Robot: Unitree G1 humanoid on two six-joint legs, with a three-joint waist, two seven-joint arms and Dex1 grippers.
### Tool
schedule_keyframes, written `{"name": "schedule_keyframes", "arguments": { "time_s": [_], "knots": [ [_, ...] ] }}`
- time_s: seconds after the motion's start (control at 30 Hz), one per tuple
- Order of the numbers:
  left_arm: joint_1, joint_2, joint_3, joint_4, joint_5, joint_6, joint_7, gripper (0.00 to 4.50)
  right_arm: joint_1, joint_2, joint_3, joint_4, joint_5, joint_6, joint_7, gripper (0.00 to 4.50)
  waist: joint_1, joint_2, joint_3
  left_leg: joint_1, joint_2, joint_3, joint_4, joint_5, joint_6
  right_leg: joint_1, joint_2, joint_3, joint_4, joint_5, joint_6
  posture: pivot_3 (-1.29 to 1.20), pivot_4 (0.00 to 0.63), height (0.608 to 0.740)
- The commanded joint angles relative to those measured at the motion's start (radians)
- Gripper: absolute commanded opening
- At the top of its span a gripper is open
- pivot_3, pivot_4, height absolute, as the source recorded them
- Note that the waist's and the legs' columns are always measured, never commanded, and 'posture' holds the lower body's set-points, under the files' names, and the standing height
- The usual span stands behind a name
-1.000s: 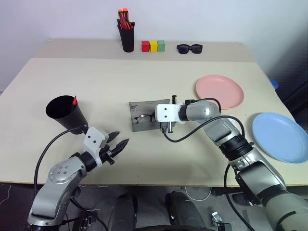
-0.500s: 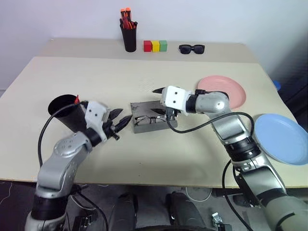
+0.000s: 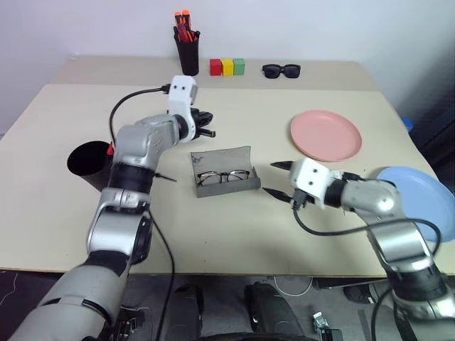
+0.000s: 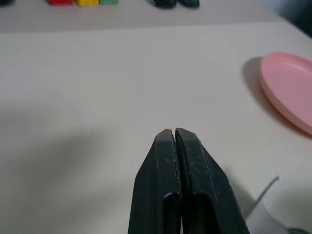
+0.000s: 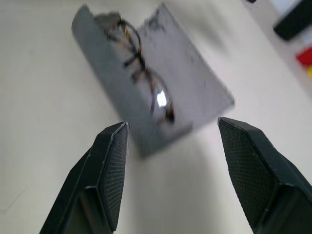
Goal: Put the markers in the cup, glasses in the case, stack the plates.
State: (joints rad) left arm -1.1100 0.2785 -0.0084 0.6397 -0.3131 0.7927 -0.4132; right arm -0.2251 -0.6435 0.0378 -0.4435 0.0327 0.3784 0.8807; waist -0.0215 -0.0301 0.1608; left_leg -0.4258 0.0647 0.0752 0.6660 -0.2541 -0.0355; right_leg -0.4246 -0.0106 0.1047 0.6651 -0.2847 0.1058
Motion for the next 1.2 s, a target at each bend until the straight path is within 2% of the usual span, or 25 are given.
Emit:
{"name": "schedule_keyframes", "arguments": {
  "time_s": [0.03,0.2,0.37,0.5,0.77,1.0,1.2],
  "knots": [
    [-0.076,-0.008,-0.014,0.192,0.05,-0.041,-0.055,0.02,0.078,-0.018,-0.077,-0.122,0.051,0.025,-0.025,3.0,0.001,0.0,0.0,0.0,0.0,0.0,0.0,0.0,0.0,0.0,0.0,0.0,0.0,0.0,0.0,0.0,0.15,0.725],
    [-0.141,-0.019,-0.027,0.381,0.098,-0.076,-0.157,0.02,0.173,-0.027,-0.118,-0.178,0.059,0.052,-0.069,3.0,0.007,-0.001,0.0,-0.001,0.0,0.0,0.0,0.0,0.0,0.0,0.0,0.0,0.0,0.0,0.0,0.0,0.15,0.725],
    [-0.138,-0.003,-0.038,0.39,0.133,-0.092,-0.265,0.02,0.19,-0.033,-0.131,-0.187,0.07,0.056,-0.091,3.0,0.008,-0.001,0.0,-0.001,0.0,0.0,0.0,0.0,0.0,0.0,0.0,0.0,0.0,0.0,0.0,0.0,0.15,0.725],
    [-0.086,0.028,-0.057,0.262,0.126,-0.052,-0.378,0.02,0.187,-0.04,-0.129,-0.169,0.078,0.047,-0.099,3.0,0.006,-0.001,0.0,-0.001,0.0,0.0,0.0,0.0,0.0,0.0,0.0,0.0,0.0,0.0,0.0,0.0,0.15,0.725],
    [0.165,0.105,-0.113,-0.227,0.074,0.11,-0.486,0.02,0.145,-0.04,-0.098,-0.103,0.083,0.018,-0.106,3.0,0.006,0.0,0.0,0.0,0.0,0.0,0.0,0.0,0.0,0.0,0.0,0.0,0.001,0.0,0.0,0.0,0.15,0.725],
    [0.204,0.117,-0.058,-0.326,0.025,0.183,-0.44,0.02,0.128,-0.041,-0.079,-0.066,0.085,-0.009,-0.098,3.0,0.009,0.0,0.0,0.0,0.0,0.0,0.001,0.0,0.0,0.0,0.0,0.0,0.001,0.0,0.0,0.0,0.15,0.725],
    [0.251,0.15,-0.109,-0.446,0.008,0.172,-0.488,0.02,0.114,-0.039,-0.072,-0.054,0.086,-0.013,-0.105,3.0,0.007,0.0,0.0,0.0,0.0,0.0,0.001,0.0,0.0,0.0,0.0,0.0,0.002,0.0,0.0,0.0,0.15,0.725]
  ]
}}
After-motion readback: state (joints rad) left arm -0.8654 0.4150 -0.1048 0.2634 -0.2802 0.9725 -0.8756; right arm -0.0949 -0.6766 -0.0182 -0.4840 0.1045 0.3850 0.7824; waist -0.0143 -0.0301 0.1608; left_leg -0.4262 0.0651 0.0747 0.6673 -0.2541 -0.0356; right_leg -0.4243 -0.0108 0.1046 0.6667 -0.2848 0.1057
